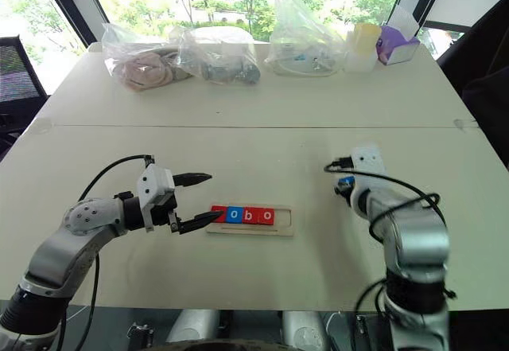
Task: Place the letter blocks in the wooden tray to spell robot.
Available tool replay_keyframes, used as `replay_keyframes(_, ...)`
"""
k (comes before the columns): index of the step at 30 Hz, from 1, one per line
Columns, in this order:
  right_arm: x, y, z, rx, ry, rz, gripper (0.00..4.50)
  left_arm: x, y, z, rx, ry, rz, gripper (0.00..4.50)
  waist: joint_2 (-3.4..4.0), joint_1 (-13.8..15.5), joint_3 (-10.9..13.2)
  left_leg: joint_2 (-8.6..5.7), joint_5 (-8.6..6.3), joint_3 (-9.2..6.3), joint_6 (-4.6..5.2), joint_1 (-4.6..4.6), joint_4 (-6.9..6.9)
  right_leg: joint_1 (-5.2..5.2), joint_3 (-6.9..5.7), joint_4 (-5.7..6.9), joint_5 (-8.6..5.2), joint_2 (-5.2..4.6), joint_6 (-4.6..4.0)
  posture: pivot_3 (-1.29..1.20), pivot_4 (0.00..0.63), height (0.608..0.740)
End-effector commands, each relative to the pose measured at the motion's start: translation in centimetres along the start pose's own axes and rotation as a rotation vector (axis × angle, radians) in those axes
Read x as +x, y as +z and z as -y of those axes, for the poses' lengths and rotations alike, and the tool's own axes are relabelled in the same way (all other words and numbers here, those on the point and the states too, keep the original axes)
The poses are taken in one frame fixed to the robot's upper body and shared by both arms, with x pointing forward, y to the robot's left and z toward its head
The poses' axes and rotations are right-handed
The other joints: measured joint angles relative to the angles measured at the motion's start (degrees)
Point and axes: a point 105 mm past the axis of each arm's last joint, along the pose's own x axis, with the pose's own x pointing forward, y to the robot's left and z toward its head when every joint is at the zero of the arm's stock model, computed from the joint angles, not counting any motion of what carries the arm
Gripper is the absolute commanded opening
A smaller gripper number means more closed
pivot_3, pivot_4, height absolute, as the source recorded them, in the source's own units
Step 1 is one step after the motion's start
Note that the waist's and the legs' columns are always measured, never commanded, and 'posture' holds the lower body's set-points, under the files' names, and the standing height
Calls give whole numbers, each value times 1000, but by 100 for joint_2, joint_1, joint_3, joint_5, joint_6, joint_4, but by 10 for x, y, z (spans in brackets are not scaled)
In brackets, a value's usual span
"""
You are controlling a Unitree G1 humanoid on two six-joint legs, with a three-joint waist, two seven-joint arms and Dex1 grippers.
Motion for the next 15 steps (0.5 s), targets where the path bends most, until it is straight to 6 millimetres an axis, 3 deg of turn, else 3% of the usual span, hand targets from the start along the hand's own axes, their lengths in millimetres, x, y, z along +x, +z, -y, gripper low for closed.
replay_keyframes(1, -17, -22, -12, -27, 90, -34, 1151, 3, 9, 1, 42, -11, 31, 4500, -7, -2, -4, 1, 0, 0, 0, 1, 0, 1, 0, -1, -3, 1, -3, 0, 150, 740)
replay_keyframes(6, -25, -35, -18, -8, 115, -42, 1151, 5, 8, 0, 38, -18, 36, 4500, -19, -14, -11, 11, 0, 0, 0, 9, 7, 4, 1, -1, -9, 6, -12, 0, 150, 740)
replay_keyframes(14, -29, -33, -25, 87, 160, 1, 1151, 4, 9, -4, 40, -25, 36, 4500, -20, -18, -11, 12, 0, -1, 0, 5, 0, -1, 2, -4, -9, 7, -18, 0, 150, 740)
replay_keyframes(15, -29, -32, -26, 99, 169, 4, 1651, 5, 9, -4, 39, -25, 37, 4500, -19, -19, -11, 12, 0, -1, 0, 5, 0, 0, 2, -4, -9, 7, -18, 0, 150, 740)
